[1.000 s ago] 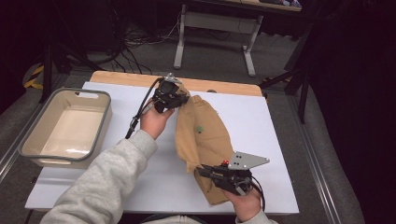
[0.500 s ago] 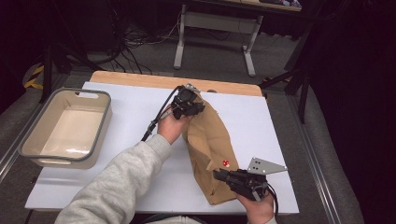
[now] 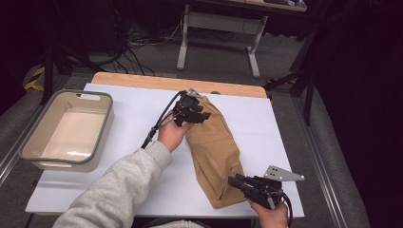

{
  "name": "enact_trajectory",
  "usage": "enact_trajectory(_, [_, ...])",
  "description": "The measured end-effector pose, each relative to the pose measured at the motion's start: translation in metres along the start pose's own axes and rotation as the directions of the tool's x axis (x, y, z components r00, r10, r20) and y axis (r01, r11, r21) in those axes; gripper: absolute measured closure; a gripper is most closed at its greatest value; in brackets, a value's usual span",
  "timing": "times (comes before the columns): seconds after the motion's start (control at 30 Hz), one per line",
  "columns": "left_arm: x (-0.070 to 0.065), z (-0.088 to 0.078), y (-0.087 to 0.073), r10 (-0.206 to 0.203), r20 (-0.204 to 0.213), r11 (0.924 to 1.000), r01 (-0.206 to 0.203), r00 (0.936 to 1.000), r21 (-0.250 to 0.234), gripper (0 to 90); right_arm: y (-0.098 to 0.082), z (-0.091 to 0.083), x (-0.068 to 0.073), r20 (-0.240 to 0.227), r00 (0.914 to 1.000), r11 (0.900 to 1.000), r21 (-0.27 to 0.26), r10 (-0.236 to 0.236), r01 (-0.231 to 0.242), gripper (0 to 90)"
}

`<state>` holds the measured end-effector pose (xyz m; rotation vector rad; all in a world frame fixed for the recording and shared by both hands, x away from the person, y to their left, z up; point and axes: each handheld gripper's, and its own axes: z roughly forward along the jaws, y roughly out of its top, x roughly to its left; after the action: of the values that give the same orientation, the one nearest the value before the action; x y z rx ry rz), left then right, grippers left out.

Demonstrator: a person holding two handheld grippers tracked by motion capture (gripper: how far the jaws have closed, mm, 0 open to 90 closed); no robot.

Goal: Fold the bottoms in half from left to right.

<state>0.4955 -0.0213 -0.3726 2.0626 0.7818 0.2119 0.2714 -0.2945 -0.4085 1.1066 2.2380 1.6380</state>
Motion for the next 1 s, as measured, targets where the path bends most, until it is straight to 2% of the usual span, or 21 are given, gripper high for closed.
enact_trajectory(0.1, [0.003, -0.007, -0.009, -0.014, 0.003, 0.9999, 0.014, 0.9999, 0.004, 54.4, 0.0, -0.01, -0.003, 0.028, 0.9994, 0.999, -0.033, 0.02, -0.019, 58.3])
enact_trajectory(0.13, [0.004, -0.009, -0.012, -0.016, 0.001, 0.9998, 0.016, 0.9999, 0.008, 54.3, 0.001, -0.014, -0.003, 0.046, 0.9988, 0.998, -0.052, 0.018, -0.016, 52.2])
enact_trajectory(0.17, [0.005, -0.011, -0.015, -0.021, 0.001, 0.9997, 0.021, 0.9998, 0.009, 53.9, 0.002, -0.019, -0.004, 0.07, 0.9974, 0.998, -0.069, 0.015, -0.01, 50.0])
enact_trajectory(0.27, [0.007, -0.018, -0.023, -0.023, 0.005, 0.9997, 0.023, 0.9997, 0.008, 53.0, 0.009, -0.028, -0.003, 0.141, 0.9896, 0.994, -0.099, -0.027, 0.041, 47.7])
enact_trajectory(0.37, [0.007, -0.023, -0.031, -0.025, -0.005, 0.9997, 0.025, 0.9997, 0.006, 52.4, 0.014, -0.028, 0.003, 0.181, 0.9787, 0.99, -0.083, -0.097, 0.114, 54.0])
enact_trajectory(0.4, [0.007, -0.025, -0.033, -0.019, -0.009, 0.9998, 0.019, 0.9998, 0.005, 52.3, 0.016, -0.024, 0.005, 0.175, 0.9768, 0.989, -0.059, -0.123, 0.135, 56.6])
enact_trajectory(0.5, [0.008, -0.028, -0.039, -0.02, -0.008, 0.9997, 0.02, 0.9998, 0.01, 52.4, 0.017, -0.007, 0.009, 0.115, 0.9789, 0.985, 0.044, -0.169, 0.164, 65.3])
enact_trajectory(0.57, [0.008, -0.03, -0.042, -0.025, -0.01, 0.9996, 0.025, 0.9996, 0.007, 52.4, 0.014, 0.009, 0.011, 0.079, 0.9762, 0.97, 0.154, -0.202, 0.188, 67.8])
enact_trajectory(0.6, [0.008, -0.033, -0.044, -0.023, -0.012, 0.9997, 0.023, 0.9997, 0.005, 52.4, 0.013, 0.014, 0.013, 0.071, 0.9739, 0.961, 0.189, -0.216, 0.199, 68.1])
enact_trajectory(0.63, [0.008, -0.034, -0.045, -0.018, -0.008, 0.9998, 0.019, 0.9998, 0.004, 52.4, 0.009, 0.021, 0.014, 0.06, 0.9697, 0.947, 0.236, -0.237, 0.217, 68.6])
enact_trajectory(0.7, [0.008, -0.036, -0.048, -0.025, -0.01, 0.9997, 0.025, 0.9996, 0.006, 52.4, 0.006, 0.029, 0.013, 0.038, 0.9694, 0.934, 0.278, -0.243, 0.223, 68.6])
enact_trajectory(0.77, [0.009, -0.037, -0.049, -0.017, -0.014, 0.9998, 0.017, 0.9998, 0.011, 51.9, 0.002, 0.035, 0.013, 0.037, 0.9666, 0.921, 0.314, -0.254, 0.23, 68.1])
enact_trajectory(0.87, [0.011, -0.036, -0.054, -0.028, -0.018, 0.9995, 0.028, 0.9994, 0.017, 51.5, -0.001, 0.04, 0.011, 0.016, 0.9711, 0.91, 0.353, -0.238, 0.218, 64.7])
enact_trajectory(1.0, [0.011, -0.036, -0.055, -0.024, -0.016, 0.9994, 0.024, 0.9996, 0.024, 50.9, -0.008, 0.049, 0.01, -0.008, 0.9716, 0.886, 0.408, -0.236, 0.219, 64.1])
